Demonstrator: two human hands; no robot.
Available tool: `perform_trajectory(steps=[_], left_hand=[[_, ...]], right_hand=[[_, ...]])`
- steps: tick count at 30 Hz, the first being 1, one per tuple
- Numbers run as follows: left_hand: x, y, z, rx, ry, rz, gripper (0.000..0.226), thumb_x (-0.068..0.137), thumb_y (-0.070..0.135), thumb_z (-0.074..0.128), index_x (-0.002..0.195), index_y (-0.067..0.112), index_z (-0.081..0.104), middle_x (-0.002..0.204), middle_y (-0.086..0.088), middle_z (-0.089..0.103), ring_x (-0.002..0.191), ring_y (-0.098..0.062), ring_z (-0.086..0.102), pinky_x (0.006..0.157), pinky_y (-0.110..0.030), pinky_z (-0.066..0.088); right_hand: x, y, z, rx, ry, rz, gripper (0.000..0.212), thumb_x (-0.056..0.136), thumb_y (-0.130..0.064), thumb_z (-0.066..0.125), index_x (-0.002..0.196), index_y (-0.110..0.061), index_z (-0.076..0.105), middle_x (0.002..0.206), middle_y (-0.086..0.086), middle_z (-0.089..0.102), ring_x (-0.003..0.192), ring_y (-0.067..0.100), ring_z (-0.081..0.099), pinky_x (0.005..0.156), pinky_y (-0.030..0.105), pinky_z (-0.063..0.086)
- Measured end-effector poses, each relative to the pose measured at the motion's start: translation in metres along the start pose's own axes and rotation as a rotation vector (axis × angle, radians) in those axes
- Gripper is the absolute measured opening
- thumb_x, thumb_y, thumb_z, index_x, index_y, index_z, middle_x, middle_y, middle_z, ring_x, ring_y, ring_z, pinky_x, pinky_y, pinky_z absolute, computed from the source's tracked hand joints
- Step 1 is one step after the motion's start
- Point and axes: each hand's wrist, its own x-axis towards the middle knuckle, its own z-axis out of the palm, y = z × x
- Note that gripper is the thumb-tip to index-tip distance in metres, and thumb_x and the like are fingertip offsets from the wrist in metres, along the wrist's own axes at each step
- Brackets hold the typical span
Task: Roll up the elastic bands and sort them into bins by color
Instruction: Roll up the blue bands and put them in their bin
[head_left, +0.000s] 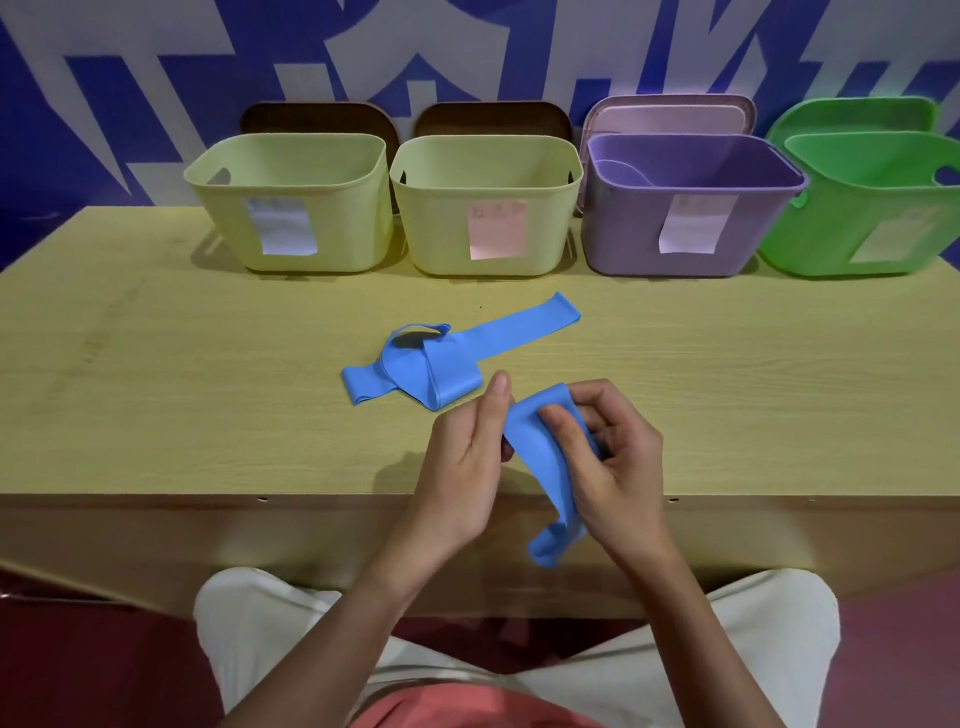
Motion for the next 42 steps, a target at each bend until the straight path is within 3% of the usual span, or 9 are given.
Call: perform_trajectory(steps=[4, 7, 14, 19, 24, 30, 34, 37, 42], left_hand=[[-0.002, -0.01, -0.006, 0.226, 0.006, 0.259, 0.041, 0.096, 0.045, 0.03, 0.064, 0.02, 0.036, 0.055, 0.008, 0.034, 0.051, -0.011, 0.032, 0.051, -0.03, 0.029], [-0.001, -0.009, -0.003, 0.333, 0.056, 0.312, 0.039, 0.098, 0.039, 0.025, 0.063, 0.022, 0.029, 0.052, 0.006, 0.031, 0.048, -0.018, 0.031, 0.048, -0.038, 0.029], [-0.005, 0.009, 0.004, -0.14, -0.024, -0.056, 0.041, 0.098, 0.035, 0.031, 0.07, 0.007, 0.043, 0.046, 0.003, 0.028, 0.04, -0.008, 0.025, 0.039, -0.018, 0.022], [-0.005, 0.008, 0.002, -0.149, -0.083, -0.178, 0.042, 0.101, 0.031, 0.033, 0.069, 0.006, 0.043, 0.043, 0.007, 0.024, 0.037, -0.006, 0.02, 0.039, -0.018, 0.015], [-0.008, -0.007, -0.003, 0.072, -0.094, 0.026, 0.058, 0.097, 0.053, 0.036, 0.06, 0.009, 0.035, 0.052, 0.004, 0.029, 0.049, -0.011, 0.027, 0.048, -0.025, 0.025], [-0.01, -0.014, -0.002, 0.303, -0.028, 0.224, 0.041, 0.096, 0.046, 0.027, 0.062, 0.024, 0.031, 0.052, 0.008, 0.031, 0.049, -0.01, 0.03, 0.05, -0.041, 0.029], [-0.009, -0.008, 0.002, 0.054, -0.03, 0.097, 0.054, 0.101, 0.046, 0.028, 0.06, 0.011, 0.035, 0.048, 0.011, 0.031, 0.045, -0.007, 0.028, 0.046, -0.022, 0.026], [-0.011, 0.003, 0.004, -0.136, -0.068, -0.093, 0.059, 0.091, 0.046, 0.032, 0.07, -0.008, 0.044, 0.045, 0.009, 0.028, 0.039, -0.005, 0.024, 0.041, -0.017, 0.02], [-0.012, 0.01, 0.006, -0.19, -0.064, -0.216, 0.044, 0.102, 0.029, 0.031, 0.063, 0.011, 0.042, 0.04, 0.012, 0.025, 0.035, -0.003, 0.02, 0.038, -0.016, 0.017]], right_hand=[[0.0, 0.001, 0.002, 0.004, -0.013, -0.009, 0.008, 0.087, -0.015, 0.06, 0.08, -0.017, 0.059, 0.064, -0.015, 0.061, 0.055, -0.002, 0.051, 0.055, 0.009, 0.037], [0.0, 0.0, 0.002, 0.012, -0.042, 0.001, 0.006, 0.088, -0.016, 0.059, 0.082, -0.016, 0.059, 0.067, -0.014, 0.062, 0.057, -0.002, 0.054, 0.056, 0.009, 0.038], [-0.003, 0.001, 0.001, 0.026, -0.051, -0.034, 0.019, 0.089, -0.024, 0.06, 0.108, -0.028, 0.06, 0.054, 0.004, 0.053, 0.046, 0.003, 0.04, 0.048, 0.013, 0.033], [-0.008, 0.003, -0.004, -0.038, -0.059, -0.044, 0.01, 0.088, -0.013, 0.059, 0.088, -0.023, 0.057, 0.058, -0.019, 0.055, 0.049, -0.002, 0.046, 0.051, 0.006, 0.032], [-0.01, 0.008, -0.005, -0.054, -0.014, 0.002, 0.009, 0.085, -0.017, 0.061, 0.078, -0.018, 0.055, 0.063, -0.02, 0.058, 0.054, -0.002, 0.05, 0.054, 0.007, 0.034], [-0.008, 0.006, -0.002, -0.015, -0.015, 0.004, 0.018, 0.083, -0.035, 0.059, 0.079, -0.018, 0.055, 0.063, -0.018, 0.058, 0.054, -0.002, 0.05, 0.054, 0.008, 0.035], [-0.01, 0.005, -0.003, -0.004, -0.059, -0.002, 0.007, 0.089, -0.026, 0.058, 0.091, -0.021, 0.054, 0.053, -0.017, 0.053, 0.046, -0.001, 0.043, 0.048, 0.008, 0.031], [-0.012, 0.004, -0.005, -0.017, -0.078, -0.055, 0.017, 0.092, -0.017, 0.056, 0.108, -0.024, 0.055, 0.05, -0.015, 0.047, 0.043, -0.001, 0.037, 0.047, 0.008, 0.027], [-0.014, 0.004, -0.01, -0.067, -0.074, -0.072, 0.019, 0.091, -0.002, 0.054, 0.094, -0.02, 0.061, 0.065, -0.024, 0.057, 0.054, -0.005, 0.049, 0.055, 0.004, 0.033]])
